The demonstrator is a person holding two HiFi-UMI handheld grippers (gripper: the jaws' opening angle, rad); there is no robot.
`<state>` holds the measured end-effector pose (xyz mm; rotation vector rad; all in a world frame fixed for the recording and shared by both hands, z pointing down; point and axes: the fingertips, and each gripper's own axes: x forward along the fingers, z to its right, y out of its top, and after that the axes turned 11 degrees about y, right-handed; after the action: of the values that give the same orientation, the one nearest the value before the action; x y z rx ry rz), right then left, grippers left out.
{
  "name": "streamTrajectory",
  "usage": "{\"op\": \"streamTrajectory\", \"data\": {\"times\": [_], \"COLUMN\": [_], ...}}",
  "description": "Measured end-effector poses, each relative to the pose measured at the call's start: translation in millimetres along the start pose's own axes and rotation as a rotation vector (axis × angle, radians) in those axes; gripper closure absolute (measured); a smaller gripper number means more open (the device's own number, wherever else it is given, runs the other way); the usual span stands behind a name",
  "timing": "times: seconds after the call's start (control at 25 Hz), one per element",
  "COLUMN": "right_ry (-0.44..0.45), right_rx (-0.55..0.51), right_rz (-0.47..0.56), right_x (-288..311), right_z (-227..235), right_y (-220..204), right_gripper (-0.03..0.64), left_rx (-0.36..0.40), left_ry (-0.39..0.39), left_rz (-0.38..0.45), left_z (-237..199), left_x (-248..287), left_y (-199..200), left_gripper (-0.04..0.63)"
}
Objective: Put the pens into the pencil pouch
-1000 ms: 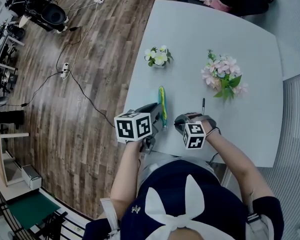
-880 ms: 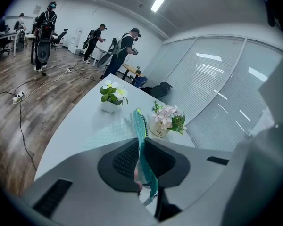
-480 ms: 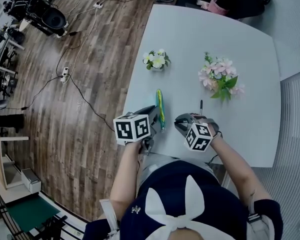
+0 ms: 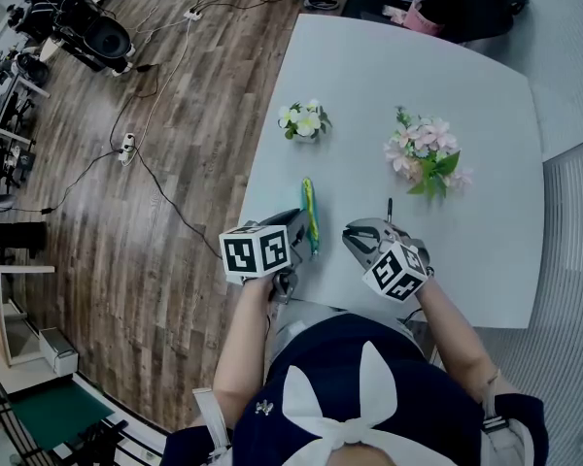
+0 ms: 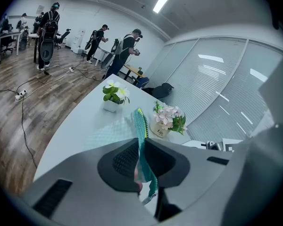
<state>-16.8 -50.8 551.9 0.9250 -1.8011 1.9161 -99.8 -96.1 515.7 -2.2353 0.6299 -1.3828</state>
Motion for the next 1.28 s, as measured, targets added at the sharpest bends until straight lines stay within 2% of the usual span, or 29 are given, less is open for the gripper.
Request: {"op": "streamTrajectory", "data": {"times": [0.32,0.6,0.88,1.12,1.28], "right_ry": [-0.082,-0.114,-0.130,-0.148,-0.158], "right_rx": [0.123,0.194,0.238,0.286,0.285], "right_rz": [0.159,0.242,0.323,0.434,0.485], "right_x": [-30.5,-46.3,-63.6,-84.6,-96.8], "right_z": [8.9,13.3,20.6,33.0,37.8], "right_y": [21.8,29.9,48.1,69.4,85.8], "right_gripper": [0.551,0.552,0.551,0.551,0.551], "left_rx": [-0.021,-0.037,-0.043,-0.042,-0.044], "left_ry": [0.002,-0.018,-0.026,-0.038,-0.046], "left_rz": [-0.002,-0.003,-0.009,-0.013,-0.011], "left_z": [-2.2,0.0,0.3,4.5,6.4], "left_x": [-1.2,-1.1,-2.5,-2.4,-3.6], "left_y": [-0.6,-0.3,-1.0,-0.8,0.2], "left_gripper": [0.541,0.541,0.541,0.541,0.541]}}
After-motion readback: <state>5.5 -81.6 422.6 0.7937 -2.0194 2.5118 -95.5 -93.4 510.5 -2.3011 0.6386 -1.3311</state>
